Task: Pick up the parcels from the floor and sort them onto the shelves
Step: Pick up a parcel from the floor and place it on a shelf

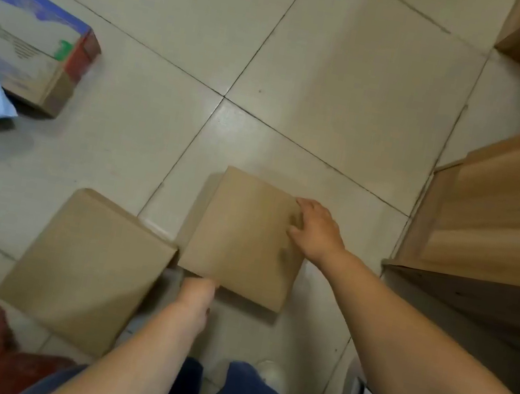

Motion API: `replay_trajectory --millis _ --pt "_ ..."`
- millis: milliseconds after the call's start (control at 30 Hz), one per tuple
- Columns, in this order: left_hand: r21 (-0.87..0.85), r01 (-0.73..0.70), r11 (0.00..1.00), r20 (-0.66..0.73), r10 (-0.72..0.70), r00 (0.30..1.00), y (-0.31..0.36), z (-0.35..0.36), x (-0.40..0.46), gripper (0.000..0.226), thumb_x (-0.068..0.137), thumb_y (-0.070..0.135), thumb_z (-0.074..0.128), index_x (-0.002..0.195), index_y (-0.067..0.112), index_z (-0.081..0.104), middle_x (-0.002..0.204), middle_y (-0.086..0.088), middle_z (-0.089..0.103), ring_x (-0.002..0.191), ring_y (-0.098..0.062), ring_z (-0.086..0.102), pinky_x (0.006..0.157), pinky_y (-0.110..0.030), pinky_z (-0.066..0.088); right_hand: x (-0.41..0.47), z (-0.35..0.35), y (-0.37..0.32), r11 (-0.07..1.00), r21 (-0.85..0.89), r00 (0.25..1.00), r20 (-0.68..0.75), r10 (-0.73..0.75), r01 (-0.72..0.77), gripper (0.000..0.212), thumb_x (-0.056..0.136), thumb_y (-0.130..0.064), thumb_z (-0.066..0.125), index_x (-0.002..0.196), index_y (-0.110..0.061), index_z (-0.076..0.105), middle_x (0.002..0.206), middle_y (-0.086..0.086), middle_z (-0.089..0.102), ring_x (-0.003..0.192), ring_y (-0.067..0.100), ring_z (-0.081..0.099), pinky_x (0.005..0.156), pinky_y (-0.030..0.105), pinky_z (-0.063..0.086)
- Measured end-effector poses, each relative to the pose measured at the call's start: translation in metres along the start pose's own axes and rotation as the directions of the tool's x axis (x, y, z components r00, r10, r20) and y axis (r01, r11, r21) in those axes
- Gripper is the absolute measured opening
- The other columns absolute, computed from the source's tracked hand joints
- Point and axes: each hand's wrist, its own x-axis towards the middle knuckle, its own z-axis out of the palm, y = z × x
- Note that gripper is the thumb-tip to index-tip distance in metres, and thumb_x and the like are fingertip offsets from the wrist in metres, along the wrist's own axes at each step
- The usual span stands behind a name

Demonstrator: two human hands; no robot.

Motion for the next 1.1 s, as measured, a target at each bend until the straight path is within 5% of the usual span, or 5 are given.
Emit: replay_trajectory --millis 200,500,733,1000,1100 --pt "-0.104 0.033 0.994 0.149 -0.017 0.989 0.005 0.013 0.025 0.019 0.094 0.02 0.044 0.111 0.014 0.05 0.096 -0.008 0.05 0.086 -0.022 0.049 0.077 -0.032 0.038 0.032 0.013 0.018 0.997 0.047 0.992 0.114 0.062 -0.068 0.063 0.092 -0.028 0.042 0.149 -0.017 0.015 0.159 0.006 0.013 0.146 0.022 0.01 0.118 0.044 0.009" --pt "-0.084 -0.151 0.985 0.154 0.163 0.975 0.028 0.018 0.04 0.045 0.093 0.012 0.041 0.138 0.017 0.037 0.135 -0.004 0.049 0.112 -0.022 0.048 0.096 -0.033 0.033 0.033 0.018 0.039 0.959 -0.046 0.957 0.067 0.282 -0.28 0.051 0.093 -0.04 0.034 0.141 -0.021 0.031 0.139 0.019 0.034 0.128 0.037 0.029 0.102 0.045 0.03" --pt "-0.029 -0.212 0.977 0.193 0.213 0.958 0.038 0.017 0.007 0.042 0.094 0.005 0.034 0.134 0.014 0.04 0.1 -0.001 0.055 0.065 -0.008 0.044 0.048 -0.021 0.034 -0.007 0.017 0.043 0.856 0.357 0.926 0.191 0.325 -0.374 0.038 0.096 -0.023 0.037 0.126 -0.001 0.043 0.132 0.02 0.047 0.118 0.035 0.047 0.086 0.032 0.035" --pt "-0.033 -0.302 0.953 0.235 0.302 0.924 0.079 -0.033 -0.102 0.043 0.095 0.005 0.029 0.135 0.019 0.037 0.112 -0.006 0.057 0.068 -0.013 0.052 0.031 -0.015 0.043 -0.102 -0.06 -0.005 0.645 0.631 0.897 0.22 0.384 -0.43 0.032 0.098 -0.025 0.036 0.126 -0.012 0.045 0.126 0.013 0.053 0.103 0.025 0.049 0.087 0.035 0.039" --pt "-0.042 -0.307 0.951 0.251 0.308 0.918 0.101 -0.057 -0.154 0.051 0.096 0.016 0.036 0.144 0.028 0.025 0.132 0.0 0.053 0.086 -0.016 0.058 0.053 -0.024 0.048 -0.141 -0.108 -0.036 0.569 0.726 0.906 0.182 0.383 -0.387 0.04 0.098 -0.022 0.036 0.138 -0.015 0.036 0.126 0.007 0.05 0.103 0.02 0.047 0.087 0.031 0.036"
